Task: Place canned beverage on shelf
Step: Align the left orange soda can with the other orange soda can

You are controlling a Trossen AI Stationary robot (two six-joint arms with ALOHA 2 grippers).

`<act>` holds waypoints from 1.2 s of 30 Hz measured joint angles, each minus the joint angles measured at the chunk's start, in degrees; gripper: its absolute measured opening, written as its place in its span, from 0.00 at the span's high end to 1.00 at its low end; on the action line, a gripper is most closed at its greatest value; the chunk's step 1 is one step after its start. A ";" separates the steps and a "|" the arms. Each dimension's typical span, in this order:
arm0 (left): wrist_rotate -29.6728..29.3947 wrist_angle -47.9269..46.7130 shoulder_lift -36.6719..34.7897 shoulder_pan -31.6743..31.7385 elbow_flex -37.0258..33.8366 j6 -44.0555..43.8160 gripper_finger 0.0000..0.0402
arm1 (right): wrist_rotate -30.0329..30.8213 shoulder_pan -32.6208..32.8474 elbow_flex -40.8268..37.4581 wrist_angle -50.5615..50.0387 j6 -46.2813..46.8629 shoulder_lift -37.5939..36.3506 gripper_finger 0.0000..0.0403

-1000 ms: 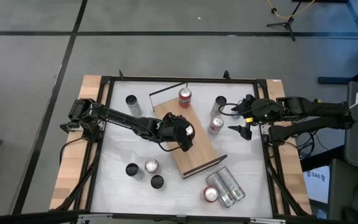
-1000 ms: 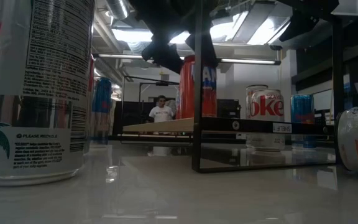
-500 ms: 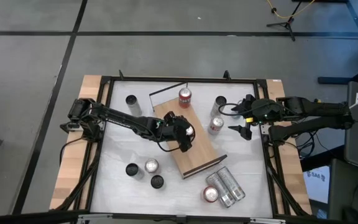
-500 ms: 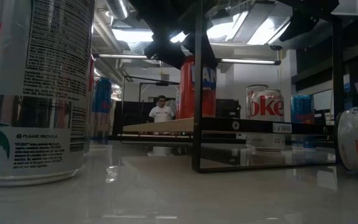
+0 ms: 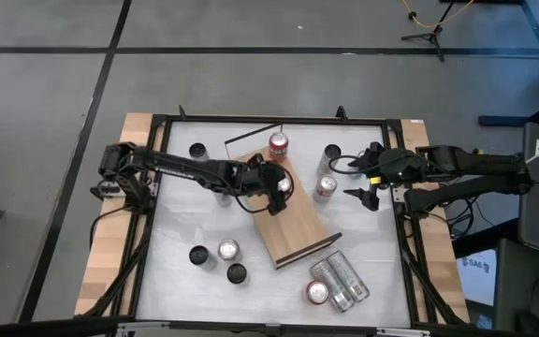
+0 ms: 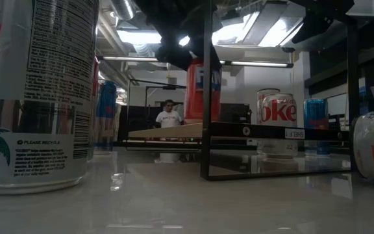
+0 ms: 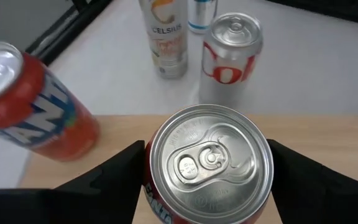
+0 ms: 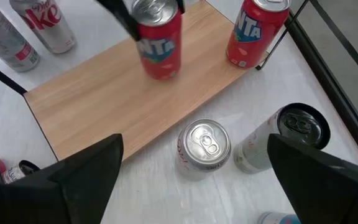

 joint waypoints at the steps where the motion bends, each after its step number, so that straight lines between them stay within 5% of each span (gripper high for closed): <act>1: 0.30 -0.14 -0.13 0.42 0.00 0.89 0.32 | 0.00 0.01 0.00 0.00 0.00 0.00 0.03; 12: 11.34 -0.72 -1.12 6.34 0.02 6.57 0.32 | 0.00 -0.01 0.00 -0.02 0.00 0.00 0.03; 24: 13.22 -6.14 -6.67 10.36 -0.06 11.98 0.32 | 0.02 0.01 0.00 -0.02 0.00 0.00 0.03; 36: 15.48 4.68 -14.81 13.98 -14.06 12.42 0.32 | 0.00 0.00 0.00 0.02 0.01 0.02 0.03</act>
